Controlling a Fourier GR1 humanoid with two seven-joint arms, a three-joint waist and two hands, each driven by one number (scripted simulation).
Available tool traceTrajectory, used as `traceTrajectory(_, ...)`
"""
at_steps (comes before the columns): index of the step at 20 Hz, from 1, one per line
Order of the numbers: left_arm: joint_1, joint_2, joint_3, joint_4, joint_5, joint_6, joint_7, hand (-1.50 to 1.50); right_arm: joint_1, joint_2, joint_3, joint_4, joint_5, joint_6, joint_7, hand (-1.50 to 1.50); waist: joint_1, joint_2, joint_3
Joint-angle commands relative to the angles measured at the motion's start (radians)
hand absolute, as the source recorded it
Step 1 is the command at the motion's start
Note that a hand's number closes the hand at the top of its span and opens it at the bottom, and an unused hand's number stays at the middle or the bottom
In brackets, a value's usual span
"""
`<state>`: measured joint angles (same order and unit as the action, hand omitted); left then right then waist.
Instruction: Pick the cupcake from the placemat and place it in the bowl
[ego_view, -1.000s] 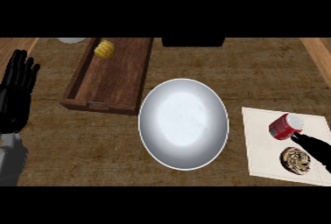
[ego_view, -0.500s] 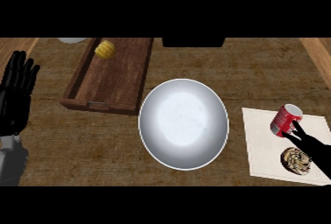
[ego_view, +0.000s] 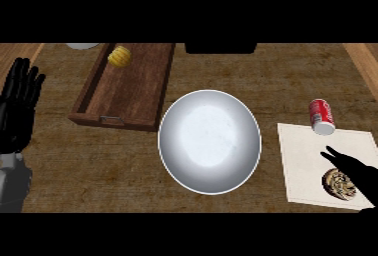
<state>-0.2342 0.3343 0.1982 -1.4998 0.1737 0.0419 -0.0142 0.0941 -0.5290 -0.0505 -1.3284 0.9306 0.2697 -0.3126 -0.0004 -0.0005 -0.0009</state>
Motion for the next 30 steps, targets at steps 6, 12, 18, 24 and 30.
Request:
traceTrajectory(6,-0.042,0.024,0.042,0.039,0.011,-0.042,0.011,0.0,0.015,0.023,-0.036,0.006,0.02,-0.119,-0.128,1.5,-0.004,0.0,0.001)
traceTrajectory(12,0.024,-0.002,0.021,-0.051,-0.016,-0.026,0.017,0.0,-0.042,0.048,-0.04,-0.011,0.046,-0.122,-0.114,1.5,0.003,-0.001,0.001)
traceTrajectory(18,-0.045,-0.059,-0.052,0.008,-0.036,-0.028,-0.016,0.0,-0.419,-0.244,-0.078,0.383,0.078,-0.019,-0.365,1.5,0.091,0.03,0.007)
traceTrajectory(24,-0.095,-0.039,-0.038,0.012,-0.035,-0.02,0.015,0.0,-0.633,-0.292,-0.095,0.653,0.116,-0.138,-0.518,1.5,0.082,0.026,0.007)
traceTrajectory(30,-0.095,-0.031,-0.008,0.088,-0.024,-0.038,-0.025,0.0,-0.843,-0.345,-0.171,0.799,0.076,-0.143,-0.584,1.5,0.059,0.023,0.004)
